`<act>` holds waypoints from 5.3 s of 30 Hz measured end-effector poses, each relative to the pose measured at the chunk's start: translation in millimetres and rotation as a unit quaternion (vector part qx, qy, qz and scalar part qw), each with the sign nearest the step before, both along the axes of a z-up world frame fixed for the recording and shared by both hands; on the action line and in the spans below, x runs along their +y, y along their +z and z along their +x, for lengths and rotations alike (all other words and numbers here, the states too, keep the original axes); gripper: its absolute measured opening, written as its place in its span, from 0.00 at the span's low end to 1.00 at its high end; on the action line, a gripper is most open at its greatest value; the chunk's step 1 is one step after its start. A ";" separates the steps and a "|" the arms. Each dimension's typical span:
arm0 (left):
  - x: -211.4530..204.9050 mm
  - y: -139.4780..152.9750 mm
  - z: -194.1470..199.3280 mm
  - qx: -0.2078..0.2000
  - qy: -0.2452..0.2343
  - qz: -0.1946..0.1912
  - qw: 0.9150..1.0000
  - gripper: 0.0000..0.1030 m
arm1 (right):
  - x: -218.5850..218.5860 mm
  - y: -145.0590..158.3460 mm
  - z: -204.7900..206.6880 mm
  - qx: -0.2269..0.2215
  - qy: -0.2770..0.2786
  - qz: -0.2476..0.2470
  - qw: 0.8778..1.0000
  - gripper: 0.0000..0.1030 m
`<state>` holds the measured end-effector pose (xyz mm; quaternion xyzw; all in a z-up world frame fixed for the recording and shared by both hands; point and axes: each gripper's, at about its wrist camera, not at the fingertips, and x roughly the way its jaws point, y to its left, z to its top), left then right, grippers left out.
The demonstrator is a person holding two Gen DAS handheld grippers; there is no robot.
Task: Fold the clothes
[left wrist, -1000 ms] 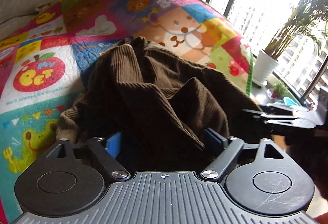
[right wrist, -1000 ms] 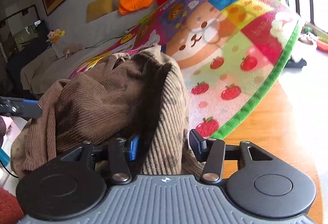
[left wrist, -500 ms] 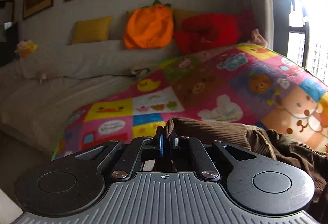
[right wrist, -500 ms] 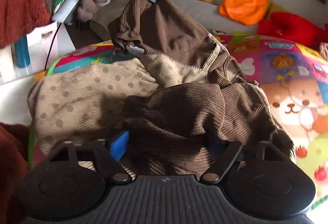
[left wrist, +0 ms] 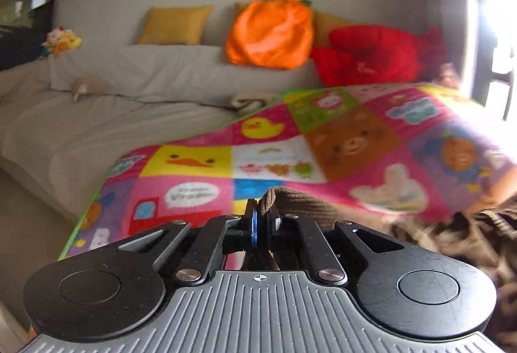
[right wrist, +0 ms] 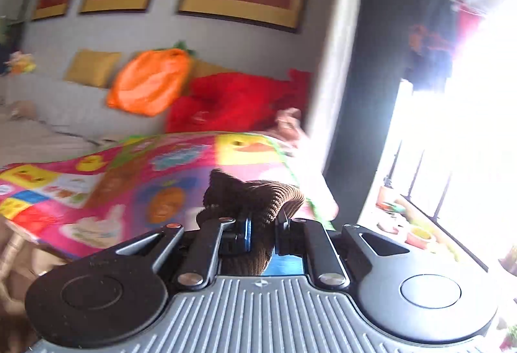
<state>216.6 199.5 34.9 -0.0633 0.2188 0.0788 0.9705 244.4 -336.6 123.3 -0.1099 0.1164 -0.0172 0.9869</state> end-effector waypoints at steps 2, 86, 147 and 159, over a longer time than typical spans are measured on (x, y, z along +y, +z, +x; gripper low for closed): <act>3.0 -16.0 16.3 0.024 0.013 0.017 0.999 0.06 | -15.0 -29.1 19.6 0.033 -0.029 0.009 0.999 0.11; -72.0 17.2 -227.2 0.041 -0.168 0.048 0.984 0.98 | -27.2 -93.0 -234.5 0.128 0.055 0.032 0.990 0.11; -90.2 59.1 41.7 0.047 -0.166 -0.049 0.984 0.20 | 75.0 -159.1 -44.3 0.261 0.245 0.299 0.885 1.00; -176.2 58.6 93.9 0.023 -0.288 -0.187 0.939 0.70 | 74.0 -158.0 -43.9 0.271 0.274 0.295 0.874 1.00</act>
